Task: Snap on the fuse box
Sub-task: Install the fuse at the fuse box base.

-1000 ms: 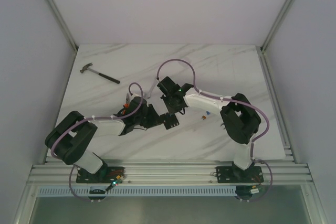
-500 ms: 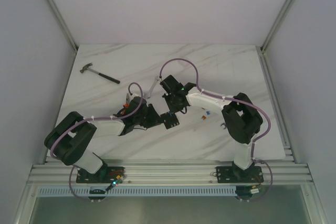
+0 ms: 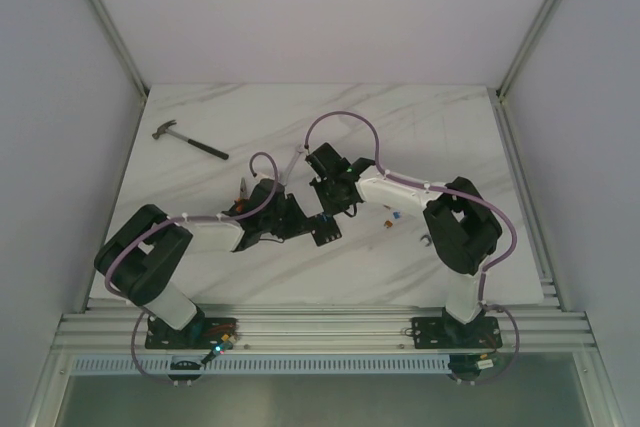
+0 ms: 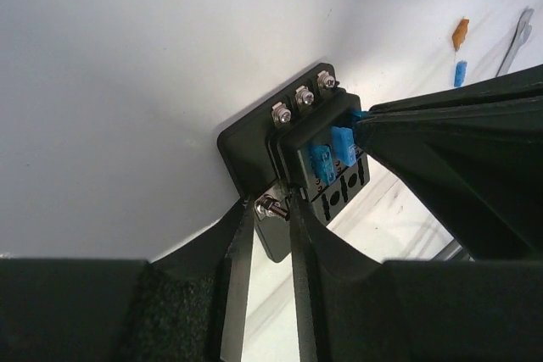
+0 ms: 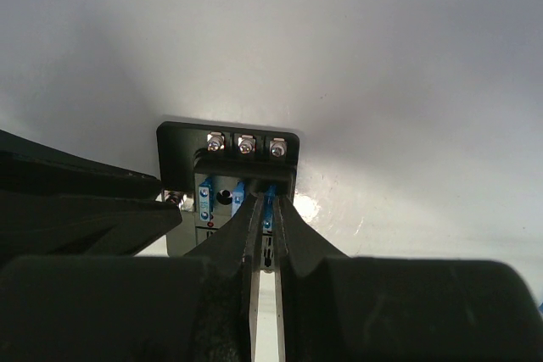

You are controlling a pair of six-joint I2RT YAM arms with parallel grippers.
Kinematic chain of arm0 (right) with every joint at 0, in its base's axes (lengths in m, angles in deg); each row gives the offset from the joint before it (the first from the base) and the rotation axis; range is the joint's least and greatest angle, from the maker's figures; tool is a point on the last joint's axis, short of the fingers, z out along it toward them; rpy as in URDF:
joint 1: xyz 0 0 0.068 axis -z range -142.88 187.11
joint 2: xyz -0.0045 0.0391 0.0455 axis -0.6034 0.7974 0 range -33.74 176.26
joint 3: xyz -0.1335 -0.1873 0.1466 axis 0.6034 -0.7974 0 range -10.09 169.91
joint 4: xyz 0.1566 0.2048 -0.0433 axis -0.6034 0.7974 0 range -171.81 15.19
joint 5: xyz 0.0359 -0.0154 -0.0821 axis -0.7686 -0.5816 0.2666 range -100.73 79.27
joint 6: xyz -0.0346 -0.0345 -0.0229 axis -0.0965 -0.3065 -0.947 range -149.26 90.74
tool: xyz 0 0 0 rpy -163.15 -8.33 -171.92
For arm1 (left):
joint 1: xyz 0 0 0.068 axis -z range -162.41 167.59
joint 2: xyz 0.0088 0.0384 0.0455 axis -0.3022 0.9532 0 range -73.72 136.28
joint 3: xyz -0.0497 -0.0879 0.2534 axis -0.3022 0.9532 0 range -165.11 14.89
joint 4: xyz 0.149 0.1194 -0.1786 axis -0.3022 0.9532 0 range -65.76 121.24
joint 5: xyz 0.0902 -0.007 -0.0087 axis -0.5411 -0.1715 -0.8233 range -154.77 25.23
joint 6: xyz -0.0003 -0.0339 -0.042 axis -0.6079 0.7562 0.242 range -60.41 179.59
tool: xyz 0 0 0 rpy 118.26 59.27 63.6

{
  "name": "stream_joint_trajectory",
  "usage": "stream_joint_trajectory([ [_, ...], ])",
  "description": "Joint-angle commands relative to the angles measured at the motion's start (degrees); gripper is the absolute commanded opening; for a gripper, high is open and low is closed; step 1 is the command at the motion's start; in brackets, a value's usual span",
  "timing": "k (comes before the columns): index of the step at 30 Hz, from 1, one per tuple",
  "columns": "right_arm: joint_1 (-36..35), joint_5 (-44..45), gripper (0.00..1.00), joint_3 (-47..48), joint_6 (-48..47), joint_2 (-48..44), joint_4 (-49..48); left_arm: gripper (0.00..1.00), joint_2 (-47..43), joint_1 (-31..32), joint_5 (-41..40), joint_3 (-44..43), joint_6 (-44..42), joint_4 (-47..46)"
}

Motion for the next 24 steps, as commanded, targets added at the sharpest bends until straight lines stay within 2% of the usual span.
stream_joint_trajectory([
  [1,-0.1,-1.44,0.0,-1.82,0.62,-0.28,1.23,0.31,0.89,0.21,-1.37,-0.64,-1.07,3.97],
  [9,-0.01,-0.02,0.0,-0.95,0.45,-0.69,2.32,0.26,0.65,1.26,-2.93,0.12,-1.57,8.68],
  [24,-0.25,4.19,0.0,0.02,0.36,-1.5,4.26,0.22,0.53,1.78,-2.88,-0.05,-1.29,9.29],
])
